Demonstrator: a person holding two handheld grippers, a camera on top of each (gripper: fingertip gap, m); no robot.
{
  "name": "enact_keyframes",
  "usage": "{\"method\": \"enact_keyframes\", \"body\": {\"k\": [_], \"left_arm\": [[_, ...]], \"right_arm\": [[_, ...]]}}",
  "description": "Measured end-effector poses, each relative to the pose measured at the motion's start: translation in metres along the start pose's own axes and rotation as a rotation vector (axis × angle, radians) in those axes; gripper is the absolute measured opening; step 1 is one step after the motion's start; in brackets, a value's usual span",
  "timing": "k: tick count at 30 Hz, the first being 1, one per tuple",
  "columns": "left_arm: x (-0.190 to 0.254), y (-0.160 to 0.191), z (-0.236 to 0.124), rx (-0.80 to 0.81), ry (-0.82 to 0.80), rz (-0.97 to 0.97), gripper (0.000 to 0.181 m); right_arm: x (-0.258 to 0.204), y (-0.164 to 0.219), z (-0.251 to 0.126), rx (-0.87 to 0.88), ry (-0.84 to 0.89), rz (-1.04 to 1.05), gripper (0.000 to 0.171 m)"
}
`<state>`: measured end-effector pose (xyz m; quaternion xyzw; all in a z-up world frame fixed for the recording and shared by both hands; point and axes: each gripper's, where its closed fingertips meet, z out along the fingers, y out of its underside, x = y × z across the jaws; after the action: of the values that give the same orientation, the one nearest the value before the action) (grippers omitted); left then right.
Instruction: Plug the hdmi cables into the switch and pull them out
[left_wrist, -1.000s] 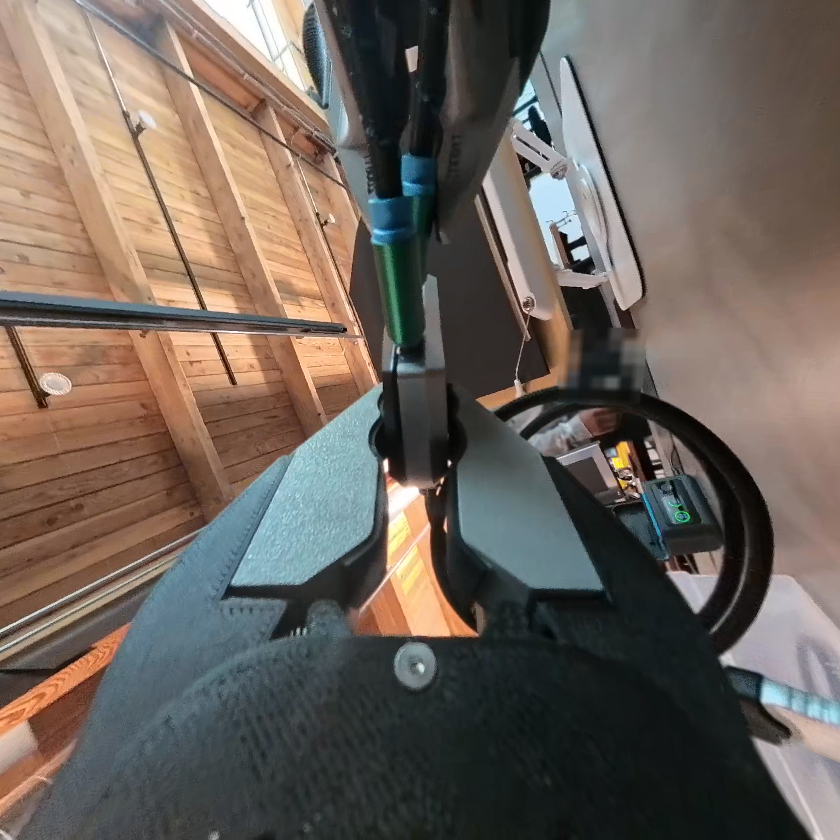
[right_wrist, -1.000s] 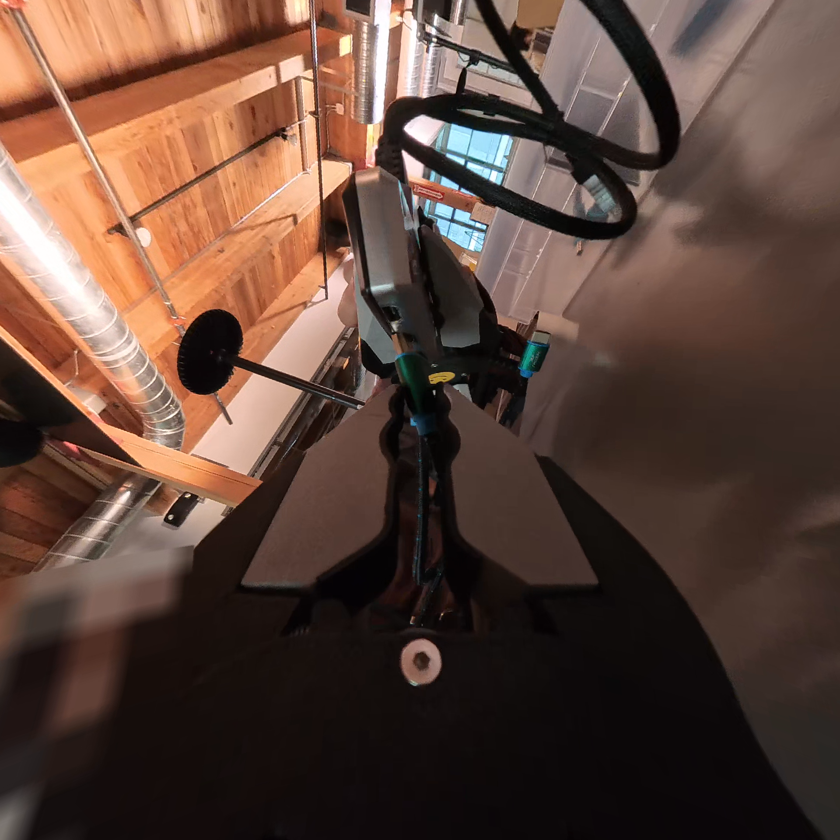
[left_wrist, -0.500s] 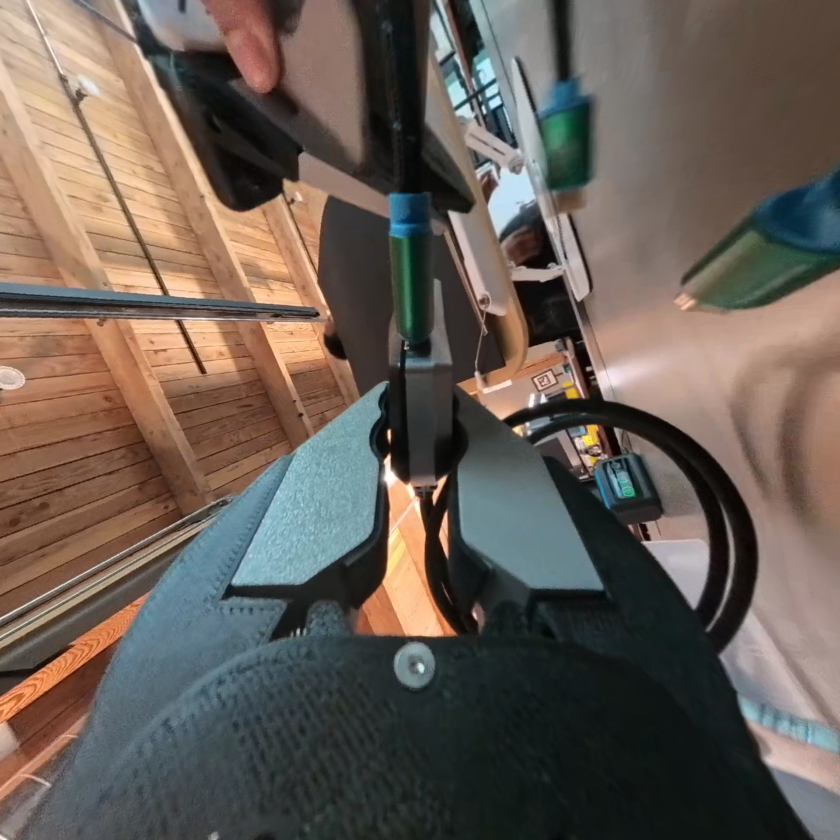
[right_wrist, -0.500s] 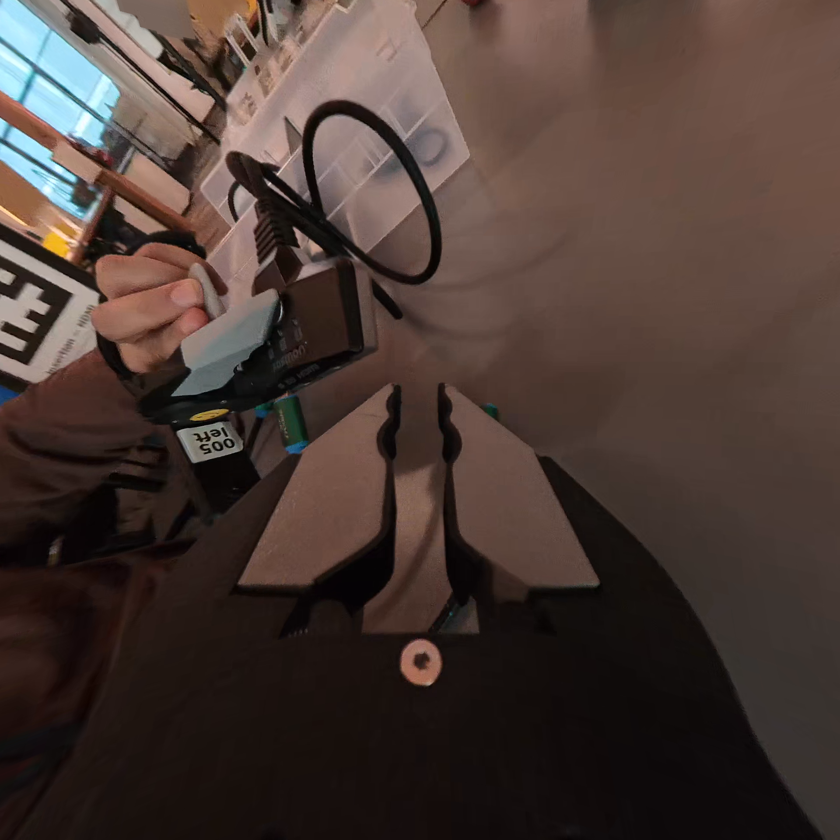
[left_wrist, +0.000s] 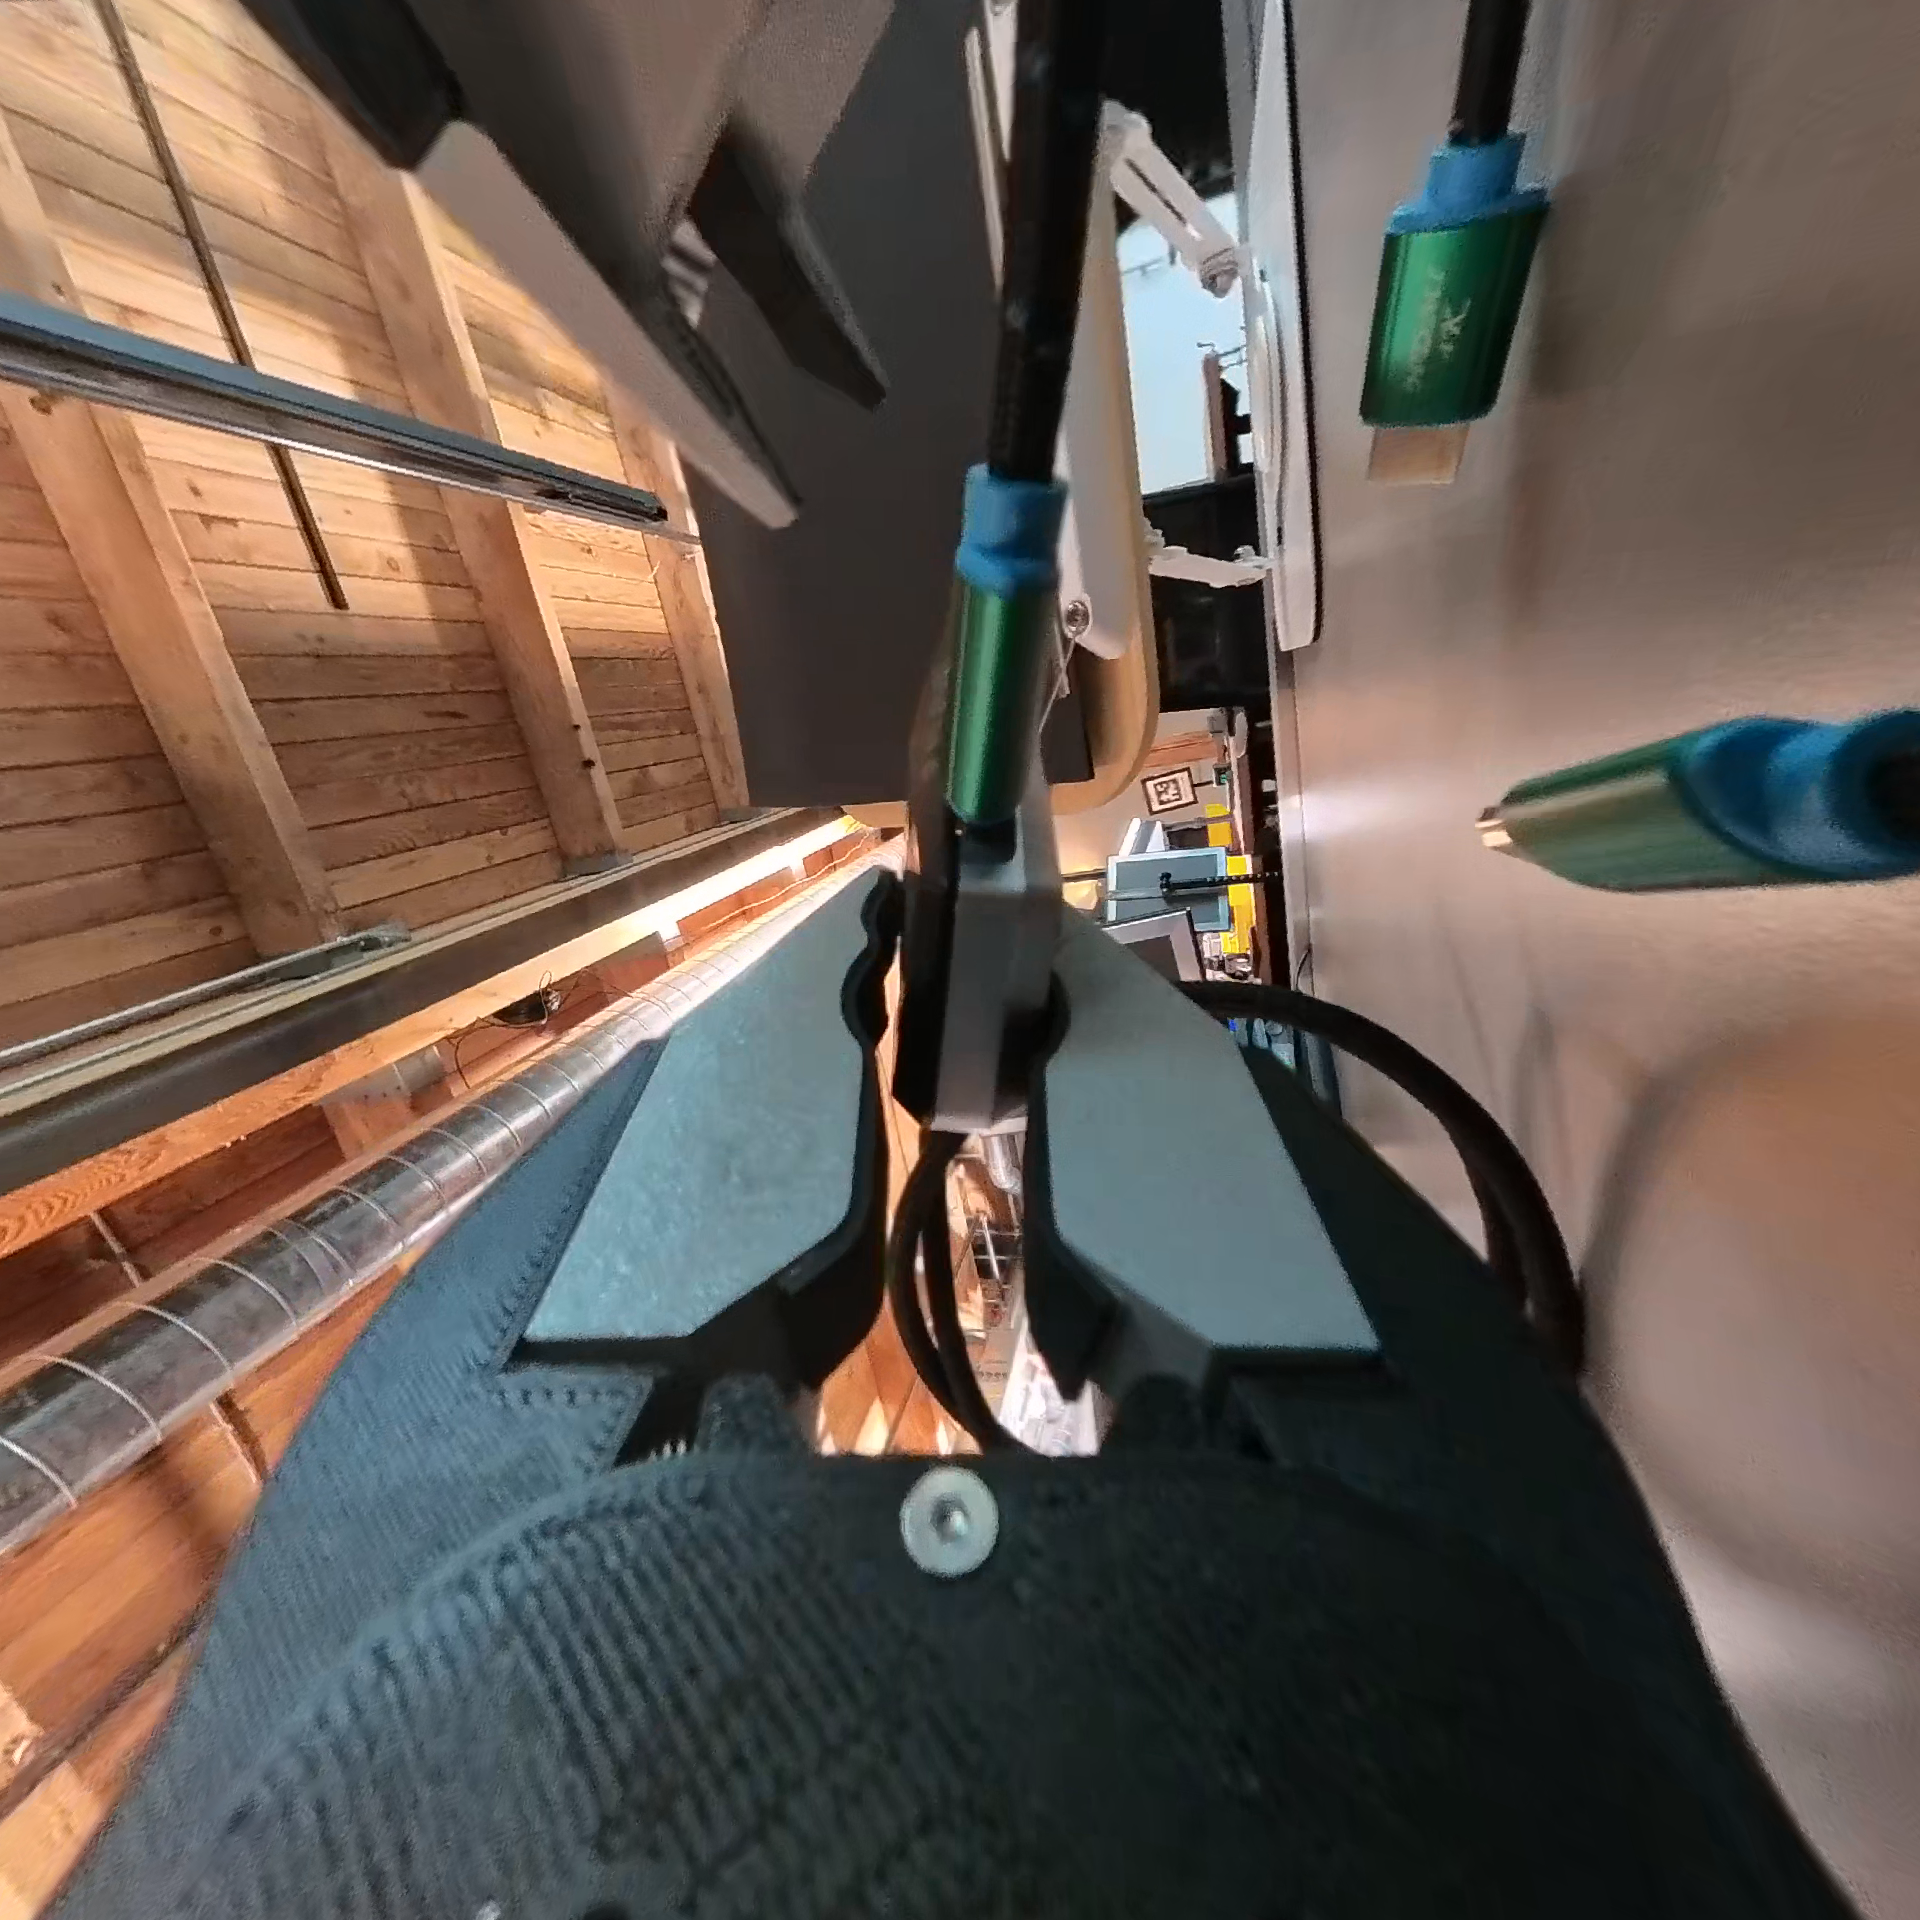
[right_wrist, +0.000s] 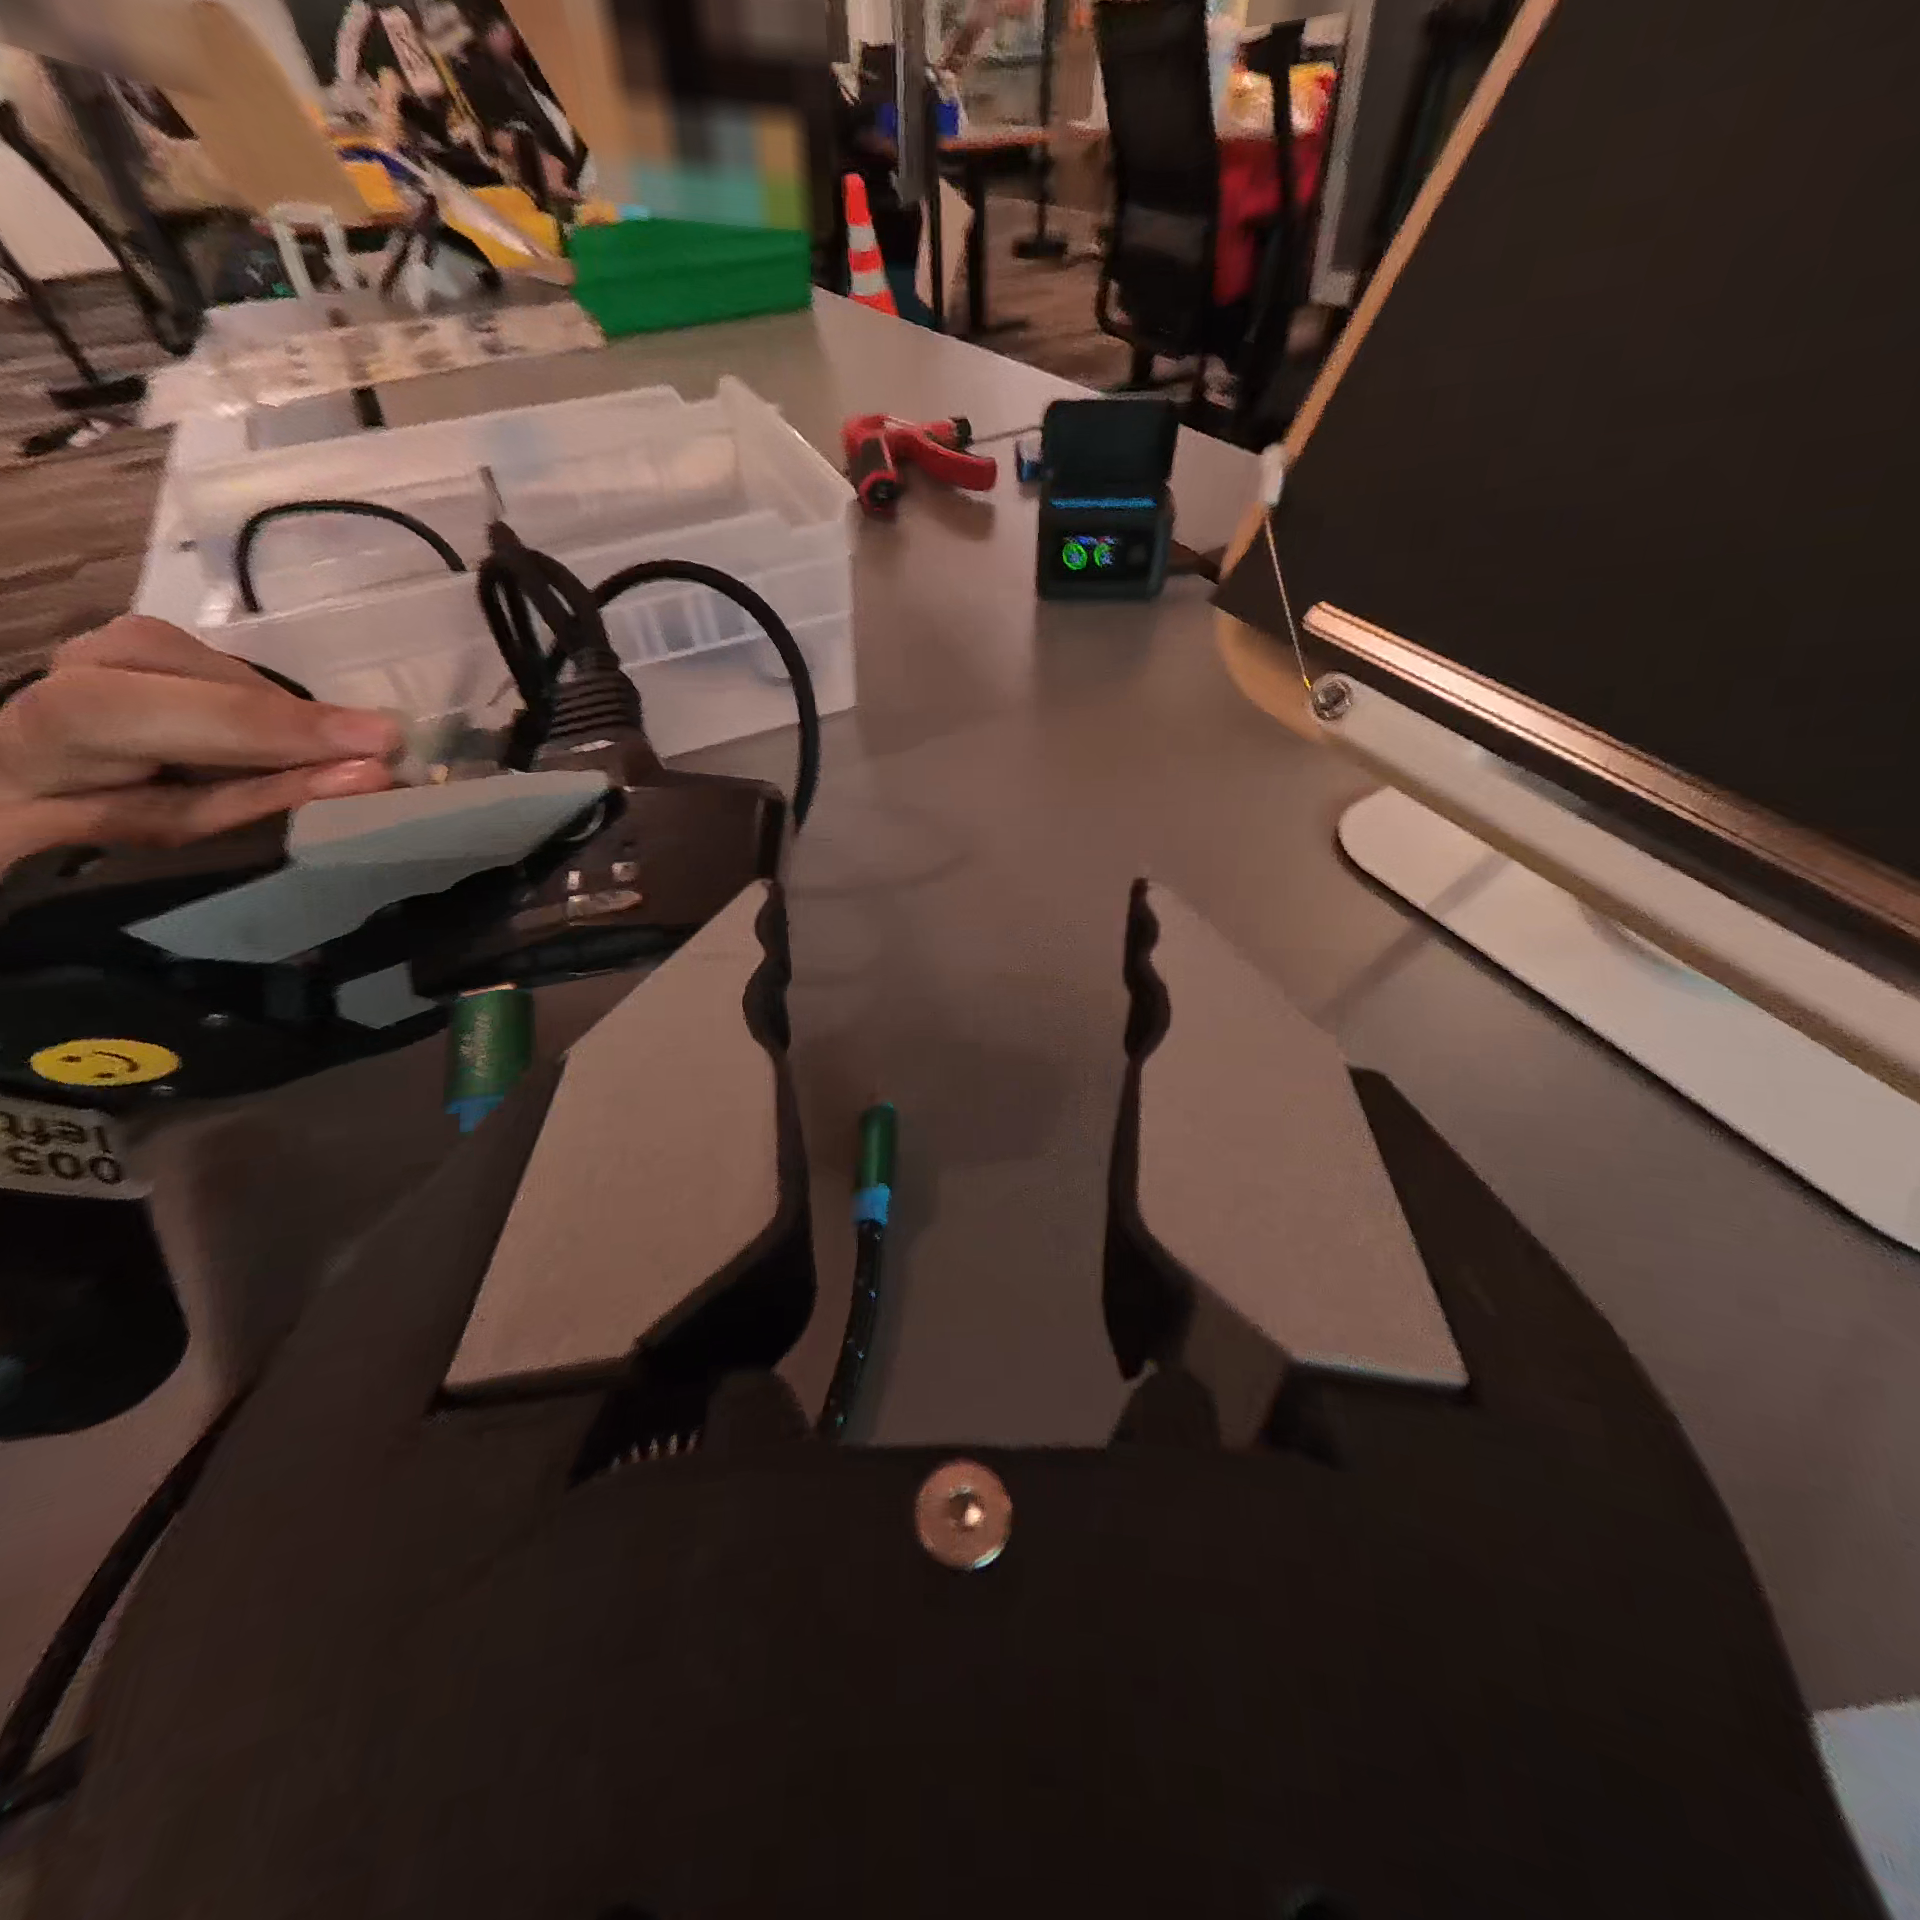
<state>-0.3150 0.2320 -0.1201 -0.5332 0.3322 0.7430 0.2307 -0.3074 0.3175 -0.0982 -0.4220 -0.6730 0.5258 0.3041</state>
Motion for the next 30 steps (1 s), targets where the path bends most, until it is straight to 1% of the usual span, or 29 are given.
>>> {"method": "enact_keyframes", "body": {"k": [2,3,5,8,11,13,16,18,20,24,25,26,27,30], "left_arm": [[0.001,0.000,-0.002,-0.004,-0.017,-0.035,0.021],[0.001,-0.001,-0.004,-0.004,-0.026,-0.057,0.022],[0.004,-0.002,-0.006,-0.003,-0.034,-0.092,0.022],[0.008,0.000,-0.004,-0.007,-0.011,-0.122,0.023],[0.016,0.003,-0.004,-0.014,0.033,-0.151,0.022],[0.026,0.007,-0.003,-0.032,0.096,-0.190,0.020],[0.033,0.024,-0.002,-0.082,0.148,-0.308,0.019],[0.034,0.028,-0.002,-0.081,0.155,-0.328,0.020],[0.036,0.023,-0.004,-0.066,0.156,-0.287,0.020],[0.033,0.008,-0.005,-0.024,0.135,-0.221,0.020],[0.034,0.007,-0.005,-0.020,0.139,-0.220,0.020],[0.034,0.006,-0.004,-0.019,0.142,-0.218,0.020],[0.035,0.007,-0.004,-0.020,0.144,-0.219,0.020],[0.035,0.009,-0.004,-0.024,0.147,-0.235,0.020]], "right_arm": [[-0.005,0.007,0.002,-0.056,-0.033,-0.049,0.073],[-0.010,0.012,0.003,-0.096,-0.066,-0.073,0.072],[-0.018,0.029,0.007,-0.197,-0.109,-0.098,0.068],[-0.020,0.054,0.012,-0.335,-0.109,-0.099,0.065],[-0.030,0.071,0.014,-0.421,-0.129,-0.123,0.062],[-0.032,0.080,0.015,-0.464,-0.109,-0.178,0.058],[-0.030,0.092,0.015,-0.512,-0.050,-0.288,0.055],[-0.030,0.099,0.015,-0.535,-0.025,-0.353,0.049],[-0.034,0.103,0.015,-0.539,-0.018,-0.408,0.045],[-0.038,0.108,0.018,-0.552,-0.008,-0.485,0.041],[-0.035,0.111,0.020,-0.564,0.003,-0.504,0.038],[-0.031,0.112,0.021,-0.571,0.028,-0.519,0.028],[-0.026,0.112,0.021,-0.577,0.054,-0.535,0.023],[-0.019,0.111,0.021,-0.581,0.097,-0.599,0.023]]}}
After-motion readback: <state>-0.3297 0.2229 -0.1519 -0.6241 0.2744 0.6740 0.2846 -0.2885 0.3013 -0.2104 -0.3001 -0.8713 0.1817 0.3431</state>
